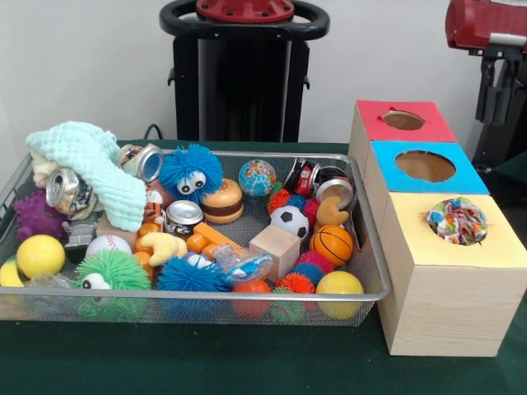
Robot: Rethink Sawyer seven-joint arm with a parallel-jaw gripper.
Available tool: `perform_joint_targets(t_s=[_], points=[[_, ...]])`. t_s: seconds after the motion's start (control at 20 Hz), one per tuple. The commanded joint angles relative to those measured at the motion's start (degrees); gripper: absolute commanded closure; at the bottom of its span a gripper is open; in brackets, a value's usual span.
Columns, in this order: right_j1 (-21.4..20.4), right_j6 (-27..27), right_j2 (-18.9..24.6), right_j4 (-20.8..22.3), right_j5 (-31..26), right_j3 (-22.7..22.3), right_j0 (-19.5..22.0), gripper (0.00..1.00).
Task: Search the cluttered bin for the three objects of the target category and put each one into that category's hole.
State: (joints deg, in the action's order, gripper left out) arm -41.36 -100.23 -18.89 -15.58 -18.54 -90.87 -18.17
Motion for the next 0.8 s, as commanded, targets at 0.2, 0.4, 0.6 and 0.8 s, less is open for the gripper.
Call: perform_joint_targets(t_s=[0.2, 0.4, 0.6, 0.8], points=[[2.06, -5.90, 1.49, 3.72, -2.61, -0.18, 2.06, 1.00], [1.77, -5.64, 1.92, 3.97, -1.75, -0.94, 2.31, 1.00], [1.64, -5.30, 2.73, 4.26, -0.29, -1.92, 2.91, 1.00], [2.22, -5.49, 3.12, 4.35, 1.15, -2.05, 3.37, 1.00]])
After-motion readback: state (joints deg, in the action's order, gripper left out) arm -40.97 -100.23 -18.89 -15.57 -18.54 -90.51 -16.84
